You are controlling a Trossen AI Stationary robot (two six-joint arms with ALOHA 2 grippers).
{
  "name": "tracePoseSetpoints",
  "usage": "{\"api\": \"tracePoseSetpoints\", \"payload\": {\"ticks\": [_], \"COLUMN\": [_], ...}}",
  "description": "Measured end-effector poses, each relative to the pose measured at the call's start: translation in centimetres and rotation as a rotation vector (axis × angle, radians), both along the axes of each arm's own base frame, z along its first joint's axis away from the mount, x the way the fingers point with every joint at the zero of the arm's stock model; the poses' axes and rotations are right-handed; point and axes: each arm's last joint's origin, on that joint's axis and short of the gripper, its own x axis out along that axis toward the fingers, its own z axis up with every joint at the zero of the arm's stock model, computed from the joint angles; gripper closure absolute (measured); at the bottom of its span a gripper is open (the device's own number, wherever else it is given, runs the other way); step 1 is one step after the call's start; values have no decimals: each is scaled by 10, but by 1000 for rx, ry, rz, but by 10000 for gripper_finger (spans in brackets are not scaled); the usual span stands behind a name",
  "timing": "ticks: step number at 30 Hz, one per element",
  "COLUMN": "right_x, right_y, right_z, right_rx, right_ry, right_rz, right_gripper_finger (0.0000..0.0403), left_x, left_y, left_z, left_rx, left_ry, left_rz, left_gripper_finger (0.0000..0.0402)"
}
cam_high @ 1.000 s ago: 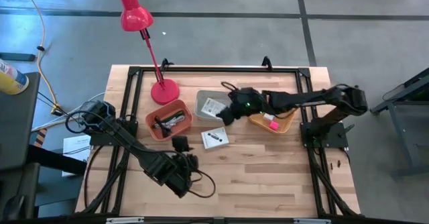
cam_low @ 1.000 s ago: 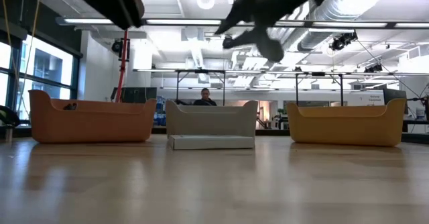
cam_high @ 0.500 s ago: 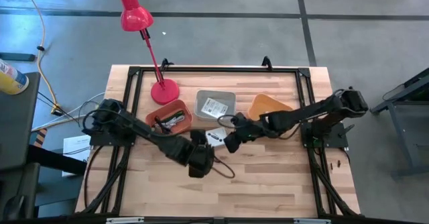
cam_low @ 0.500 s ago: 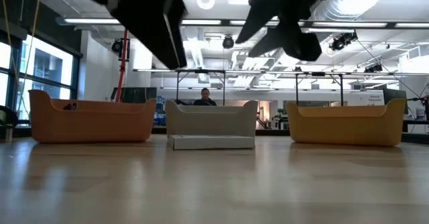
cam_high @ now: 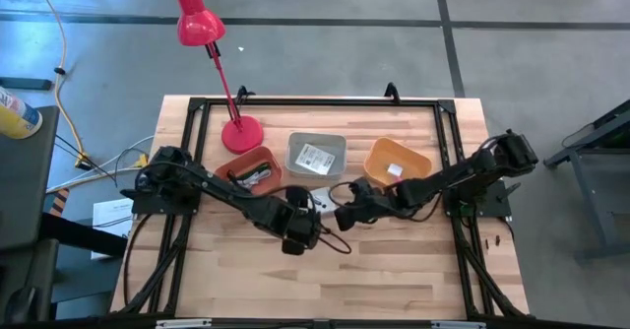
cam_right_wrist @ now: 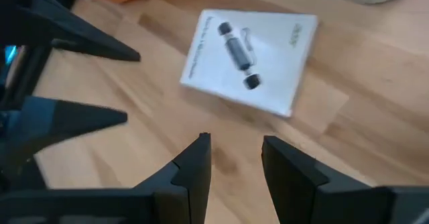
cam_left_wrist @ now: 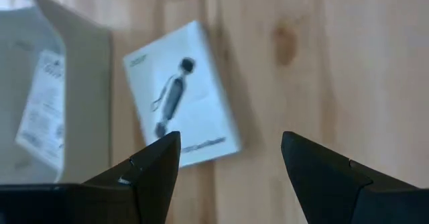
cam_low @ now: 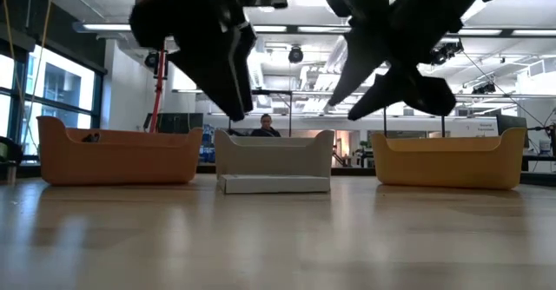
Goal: Pick and place items into bin
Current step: Put the white card reader box into the gray bin
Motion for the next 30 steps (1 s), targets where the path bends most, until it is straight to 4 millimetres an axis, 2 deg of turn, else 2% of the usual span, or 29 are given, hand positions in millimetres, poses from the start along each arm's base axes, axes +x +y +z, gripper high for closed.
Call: {"api": "tracePoseSetpoints", "payload": {"ticks": [7, 11, 15, 22, 30], "right_x": [-7, -20, -42, -74, -85], "right_y": [14, 30, 47, 60, 69], "right_z": [7, 27, 51, 81, 89], "right_rx": [-31, -75, -138, -191, -214], "right_ry": [-38, -115, -199, -318, -367], "right_rz": [24, 49, 79, 58, 76], "right_gripper_finger": [279, 279, 279, 279, 279], "left_x": [8, 16, 25, 33, 35], "left_y": [8, 13, 18, 34, 53], "left_z": [-12, -23, -32, -44, -46], "left_rx": [37, 7, -73, -154, -209], "left_ry": [-2, 10, -3, 6, 6], "left_rz": [23, -4, -27, -14, 43], "left_gripper_finger": [153, 153, 153, 153, 153]}}
